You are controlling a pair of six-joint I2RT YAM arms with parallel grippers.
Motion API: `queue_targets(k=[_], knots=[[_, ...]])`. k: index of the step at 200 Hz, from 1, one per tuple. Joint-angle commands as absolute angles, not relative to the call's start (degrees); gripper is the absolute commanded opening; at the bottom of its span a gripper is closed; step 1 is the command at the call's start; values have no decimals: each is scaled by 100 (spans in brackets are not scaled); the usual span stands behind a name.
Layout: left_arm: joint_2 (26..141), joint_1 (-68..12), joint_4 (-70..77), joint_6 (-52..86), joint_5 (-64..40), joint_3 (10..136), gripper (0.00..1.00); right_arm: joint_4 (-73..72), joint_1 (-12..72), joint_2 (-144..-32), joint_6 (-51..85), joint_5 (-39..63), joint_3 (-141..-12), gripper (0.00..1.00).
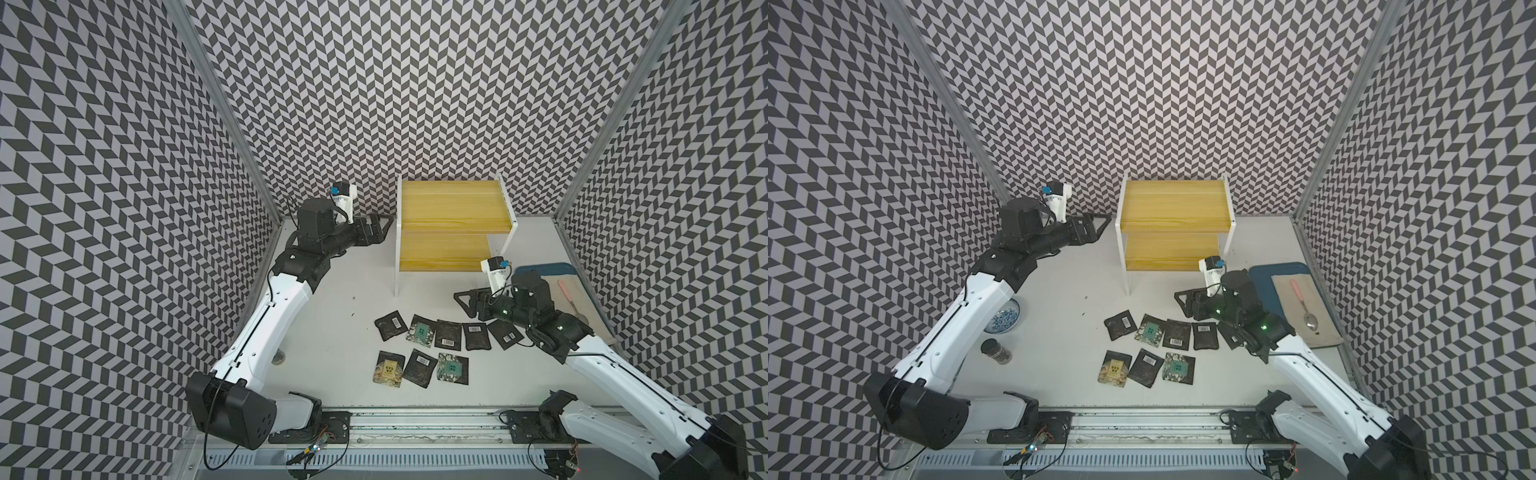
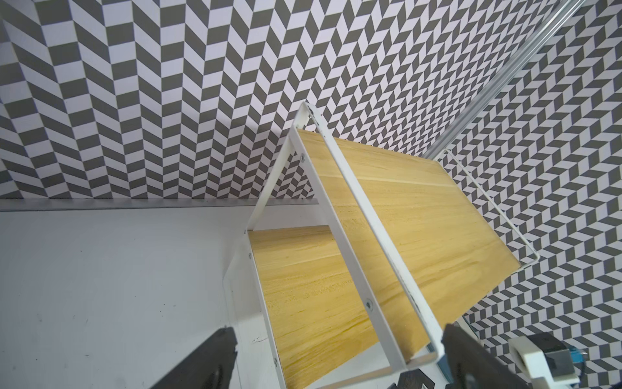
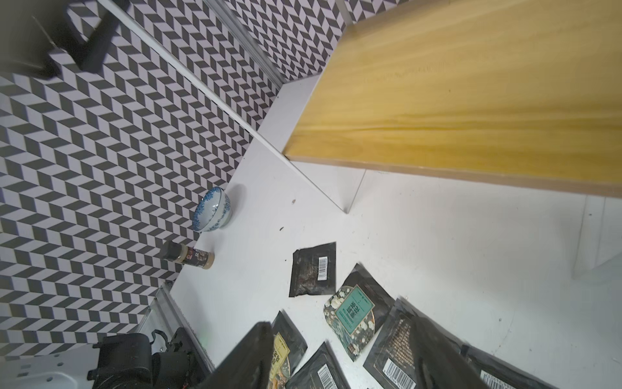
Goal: Remove the tea bags from the shelf
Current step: Reset both arms
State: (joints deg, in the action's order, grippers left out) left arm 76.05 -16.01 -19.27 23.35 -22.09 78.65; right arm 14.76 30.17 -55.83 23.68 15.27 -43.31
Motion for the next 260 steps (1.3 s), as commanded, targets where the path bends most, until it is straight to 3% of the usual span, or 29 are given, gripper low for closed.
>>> queue_targets(k=[1, 23, 27, 30, 85, 150, 209, 260], knots=[[7445, -1521, -2114, 2123, -2008, 8052, 100, 1219, 2993, -5454, 2081, 1224, -4665, 73], [7421, -1449, -2236, 2103, -1848, 8149, 100, 1434, 2982, -5415, 1932, 914, -5030, 78], [7409, -1435, -2253, 2101, -1816, 8164, 100, 1470, 2973, -5412, 1888, 870, -5086, 96], [7407, -1421, -2265, 2101, -1777, 8174, 100, 1489, 2964, -5392, 1870, 844, -5129, 100], [7236, -1248, -2873, 1865, -425, 8539, 100, 1691, 2303, -5258, 1352, 642, -5827, 100], [7285, -788, -2600, 1973, -316, 8229, 100, 1313, 134, -5465, 1391, 1030, -6535, 100], [7704, -529, -1905, 1804, -88, 8035, 100, 175, -705, -6121, 1751, 171, -6113, 100], [7781, -263, -440, 1299, 685, 6582, 100, -1008, -789, -6603, 1393, -1267, -5055, 100]])
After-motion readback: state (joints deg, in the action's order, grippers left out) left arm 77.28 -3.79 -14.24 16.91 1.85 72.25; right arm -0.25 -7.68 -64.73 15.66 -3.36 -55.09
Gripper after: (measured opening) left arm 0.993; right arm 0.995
